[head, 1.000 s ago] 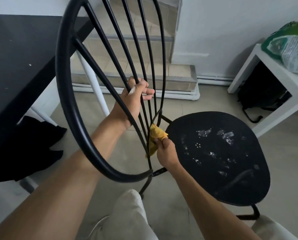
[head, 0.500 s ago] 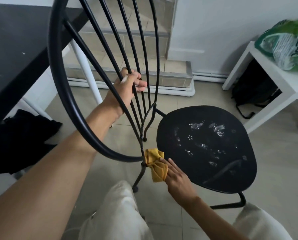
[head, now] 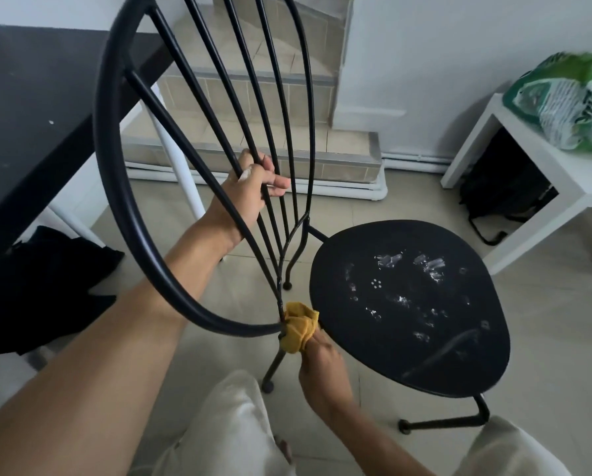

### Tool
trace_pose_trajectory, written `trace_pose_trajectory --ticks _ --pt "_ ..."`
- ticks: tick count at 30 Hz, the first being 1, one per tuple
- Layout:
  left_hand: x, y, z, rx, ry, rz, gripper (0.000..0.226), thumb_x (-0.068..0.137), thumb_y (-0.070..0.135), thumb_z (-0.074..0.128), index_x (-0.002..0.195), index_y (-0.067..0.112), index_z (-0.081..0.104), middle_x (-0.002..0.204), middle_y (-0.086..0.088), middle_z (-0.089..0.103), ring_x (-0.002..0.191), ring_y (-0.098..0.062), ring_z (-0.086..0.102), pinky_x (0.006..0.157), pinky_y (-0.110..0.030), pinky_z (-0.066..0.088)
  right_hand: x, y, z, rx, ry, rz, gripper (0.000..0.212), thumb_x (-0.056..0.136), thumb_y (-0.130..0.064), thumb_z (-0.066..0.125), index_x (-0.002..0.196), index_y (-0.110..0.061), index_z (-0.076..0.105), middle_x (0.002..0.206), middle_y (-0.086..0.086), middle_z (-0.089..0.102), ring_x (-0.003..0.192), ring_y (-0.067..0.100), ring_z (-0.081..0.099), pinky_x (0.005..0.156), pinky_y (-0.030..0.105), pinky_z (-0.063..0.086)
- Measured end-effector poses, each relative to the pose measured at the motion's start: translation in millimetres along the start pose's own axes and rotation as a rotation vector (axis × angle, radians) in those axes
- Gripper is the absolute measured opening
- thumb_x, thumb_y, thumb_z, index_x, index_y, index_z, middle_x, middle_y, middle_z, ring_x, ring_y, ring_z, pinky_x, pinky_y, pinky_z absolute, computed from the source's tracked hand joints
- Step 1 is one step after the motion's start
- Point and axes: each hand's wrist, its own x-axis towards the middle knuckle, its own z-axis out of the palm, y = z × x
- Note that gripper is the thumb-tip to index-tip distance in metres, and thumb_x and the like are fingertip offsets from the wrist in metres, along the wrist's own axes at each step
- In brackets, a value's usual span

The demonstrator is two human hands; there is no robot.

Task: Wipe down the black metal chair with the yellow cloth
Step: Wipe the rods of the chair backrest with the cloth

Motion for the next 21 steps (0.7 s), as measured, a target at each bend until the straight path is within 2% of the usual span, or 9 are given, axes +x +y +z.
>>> trace_pose_trajectory --ticks 2,3,6,8,12,14,17,19,21 --pt "-0.4 -0.8 1.1 -0.005 0.003 -0.003 0.019 0.097 0.004 0.033 0.085 0.015 0.042 0.127 -0.04 0.049 0.09 -0.018 0.067 0.076 -0.016 0.053 14.4 -11.9 -9.6 0.236 -0.025 0.175 0.025 0.09 0.006 0.048 0.094 -0.012 0.065 0.09 -0.005 0.063 0.076 0.006 0.058 0.071 0.022 0.051" --pt "-0.1 -0.9 1.3 -0.01 0.008 -0.007 0.019 0.097 0.003 0.033 0.085 0.016 0.042 0.126 -0.04 0.049 0.09 -0.018 0.067 0.078 -0.018 0.054 22.3 -16.3 -12.9 0.374 -0.038 0.241 0.022 0.092 0.005 0.046 0.09 -0.007 0.064 0.084 -0.002 0.064 0.073 0.008 0.059 0.067 0.022 0.053" --pt "0.9 -1.8 0.3 -0.016 0.008 -0.009 0.019 0.097 0.003 0.034 0.085 0.015 0.043 0.125 -0.04 0.049 0.09 -0.018 0.068 0.082 -0.021 0.054 42.4 -20.7 -2.9 0.532 -0.028 0.288 0.022 0.097 -0.002 0.041 0.088 0.0 0.061 0.081 0.009 0.066 0.067 0.014 0.061 0.056 0.024 0.053" --pt "1.3 -2.3 0.6 -0.011 0.004 -0.012 0.018 0.096 0.002 0.034 0.086 0.015 0.043 0.124 -0.04 0.05 0.09 -0.018 0.068 0.086 -0.024 0.054 51.6 -21.0 4.5 0.563 -0.055 0.29 0.025 0.099 -0.012 0.038 0.091 -0.001 0.06 0.082 0.016 0.067 0.063 0.018 0.059 0.055 0.038 0.053" --pt "1.4 -4.3 1.2 -0.057 0.01 -0.022 0.019 0.095 0.0 0.035 0.085 0.014 0.042 0.119 -0.04 0.052 0.089 -0.019 0.067 0.088 -0.027 0.053 81.0 -17.5 -3.7 0.608 -0.122 0.296 0.028 0.102 -0.012 0.039 0.095 0.001 0.063 0.081 0.01 0.067 0.067 0.014 0.063 0.061 0.024 0.055" --pt "0.4 -3.8 1.8 -0.071 -0.004 -0.015 0.014 0.093 0.003 0.038 0.085 0.014 0.042 0.118 -0.039 0.051 0.088 -0.018 0.067 0.086 -0.025 0.053 93.3 -18.5 -7.9 0.701 -0.136 0.303 0.028 0.102 -0.014 0.04 0.1 -0.001 0.065 0.084 0.007 0.071 0.074 0.016 0.069 0.067 0.027 0.059" --pt "0.7 -3.8 1.0 -0.052 -0.004 0.003 0.011 0.091 0.004 0.038 0.086 0.013 0.041 0.119 -0.042 0.049 0.087 -0.018 0.067 0.084 -0.024 0.054 88.9 -12.7 -5.0 0.567 -0.132 0.242 0.027 0.102 -0.017 0.042 0.097 -0.007 0.067 0.085 0.006 0.072 0.077 0.018 0.071 0.071 0.035 0.061" --pt "0.7 -3.0 2.1 -0.053 -0.007 0.004 0.002 0.084 0.012 0.041 0.085 0.012 0.042 0.11 -0.038 0.054 0.09 -0.021 0.067 0.086 -0.028 0.055 70.2 -0.1 -2.0 0.487 -0.157 0.224 0.026 0.101 -0.019 0.043 0.092 -0.01 0.065 0.08 0.005 0.071 0.072 0.018 0.071 0.066 0.036 0.061" --pt "1.1 -4.0 2.8 -0.054 -0.004 0.005 0.004 0.081 0.014 0.041 0.084 0.013 0.043 0.102 -0.032 0.058 0.091 -0.024 0.066 0.087 -0.029 0.055 55.4 11.7 0.0 0.396 -0.159 0.204 0.024 0.1 -0.017 0.045 0.088 -0.011 0.065 0.079 0.008 0.07 0.069 0.022 0.07 0.063 0.044 0.058"
